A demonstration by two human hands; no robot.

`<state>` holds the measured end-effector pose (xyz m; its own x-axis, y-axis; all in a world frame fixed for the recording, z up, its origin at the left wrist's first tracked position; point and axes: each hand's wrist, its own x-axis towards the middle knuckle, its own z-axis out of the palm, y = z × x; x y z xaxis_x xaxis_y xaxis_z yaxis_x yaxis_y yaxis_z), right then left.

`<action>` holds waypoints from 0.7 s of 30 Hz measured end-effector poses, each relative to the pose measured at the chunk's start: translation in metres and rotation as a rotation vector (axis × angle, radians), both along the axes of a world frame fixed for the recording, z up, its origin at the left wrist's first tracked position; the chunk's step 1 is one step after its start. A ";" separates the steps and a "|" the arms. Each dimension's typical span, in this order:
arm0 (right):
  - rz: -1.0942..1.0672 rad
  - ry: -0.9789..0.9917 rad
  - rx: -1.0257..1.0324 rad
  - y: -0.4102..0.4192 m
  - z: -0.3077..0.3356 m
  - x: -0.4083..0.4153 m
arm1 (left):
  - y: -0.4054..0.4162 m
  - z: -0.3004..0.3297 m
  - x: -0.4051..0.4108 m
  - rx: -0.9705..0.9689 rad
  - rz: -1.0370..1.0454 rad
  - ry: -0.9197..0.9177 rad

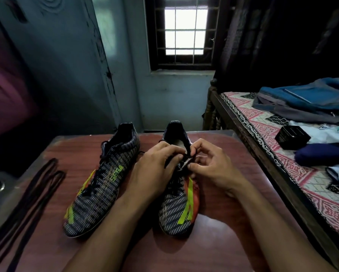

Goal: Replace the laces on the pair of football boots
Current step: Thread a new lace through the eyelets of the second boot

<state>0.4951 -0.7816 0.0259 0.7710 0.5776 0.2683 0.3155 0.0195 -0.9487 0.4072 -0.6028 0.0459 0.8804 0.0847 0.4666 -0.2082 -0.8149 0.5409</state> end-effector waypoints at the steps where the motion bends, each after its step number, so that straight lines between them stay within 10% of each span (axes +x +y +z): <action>1: 0.003 0.010 0.006 0.000 0.000 0.000 | -0.002 0.002 -0.002 0.065 0.022 0.043; 21: 0.033 0.042 0.042 0.001 0.000 0.000 | -0.002 0.013 -0.008 0.247 0.074 0.140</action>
